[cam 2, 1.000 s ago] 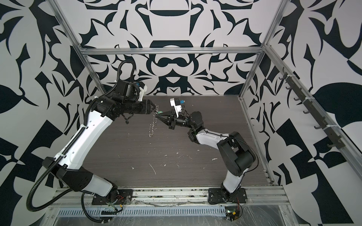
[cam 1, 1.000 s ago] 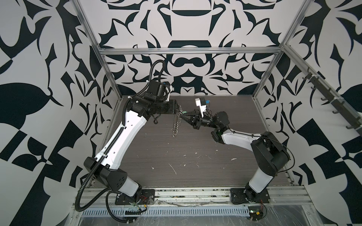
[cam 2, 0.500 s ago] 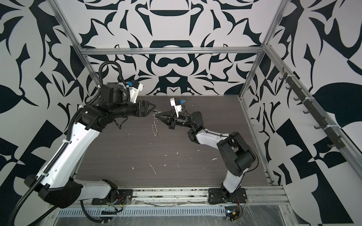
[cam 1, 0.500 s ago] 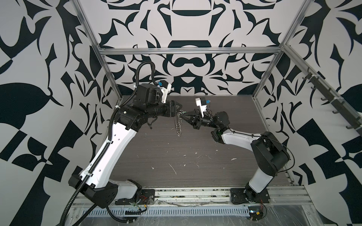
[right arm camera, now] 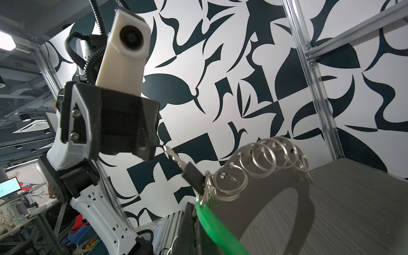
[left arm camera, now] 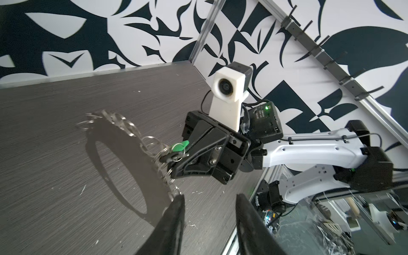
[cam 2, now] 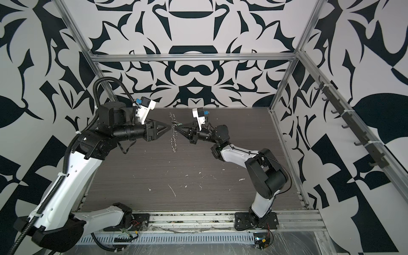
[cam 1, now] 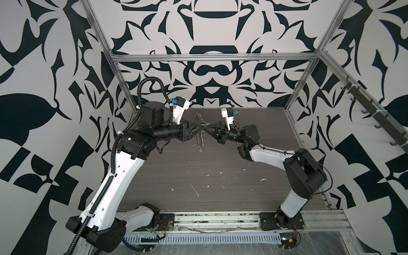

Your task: Remove the keys from the keyring

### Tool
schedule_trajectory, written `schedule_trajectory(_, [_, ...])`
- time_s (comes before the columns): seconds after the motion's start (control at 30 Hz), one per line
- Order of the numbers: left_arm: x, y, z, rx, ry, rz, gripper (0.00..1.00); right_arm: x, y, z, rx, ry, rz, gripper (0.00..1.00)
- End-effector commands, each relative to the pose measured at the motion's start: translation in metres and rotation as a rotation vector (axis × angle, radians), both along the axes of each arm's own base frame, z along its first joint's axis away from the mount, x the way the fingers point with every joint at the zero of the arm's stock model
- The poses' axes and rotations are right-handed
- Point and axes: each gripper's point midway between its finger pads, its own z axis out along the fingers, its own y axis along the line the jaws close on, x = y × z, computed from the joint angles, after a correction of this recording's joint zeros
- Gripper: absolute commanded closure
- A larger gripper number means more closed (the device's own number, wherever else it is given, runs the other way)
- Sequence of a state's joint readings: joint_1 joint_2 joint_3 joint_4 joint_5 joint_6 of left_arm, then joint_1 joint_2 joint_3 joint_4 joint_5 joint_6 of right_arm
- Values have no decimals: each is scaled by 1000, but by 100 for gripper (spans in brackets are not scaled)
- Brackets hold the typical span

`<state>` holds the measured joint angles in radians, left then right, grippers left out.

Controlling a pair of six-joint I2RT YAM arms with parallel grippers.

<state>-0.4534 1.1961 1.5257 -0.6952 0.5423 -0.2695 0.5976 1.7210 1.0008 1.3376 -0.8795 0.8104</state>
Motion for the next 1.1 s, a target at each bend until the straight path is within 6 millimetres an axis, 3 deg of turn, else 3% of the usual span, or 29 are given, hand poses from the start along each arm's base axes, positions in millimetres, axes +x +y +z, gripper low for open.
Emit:
schedule_trajectory(0.0, [-4, -9, 1, -31, 5, -73, 62, -23, -16, 66, 130, -168, -5, 100])
schedule_trajectory(0.2, [7, -7, 1, -13, -17, -57, 65, -27, -18, 76, 144, -179, 1, 100])
schedule_trajectory(0.4, [20, -3, -6, 21, -49, -16, 63, -26, -17, 78, 134, -170, 11, 100])
schedule_trajectory(0.73, [17, -11, 17, -58, -84, -92, 63, -31, -15, 85, 128, -180, 37, 100])
schedule_trajectory(0.8, [25, -15, 9, -57, -53, -104, 63, -32, -13, 86, 125, -180, 45, 100])
schedule_trajectory(1.07, [22, -19, 15, -85, -58, -135, 69, -32, -10, 86, 110, -176, 61, 100])
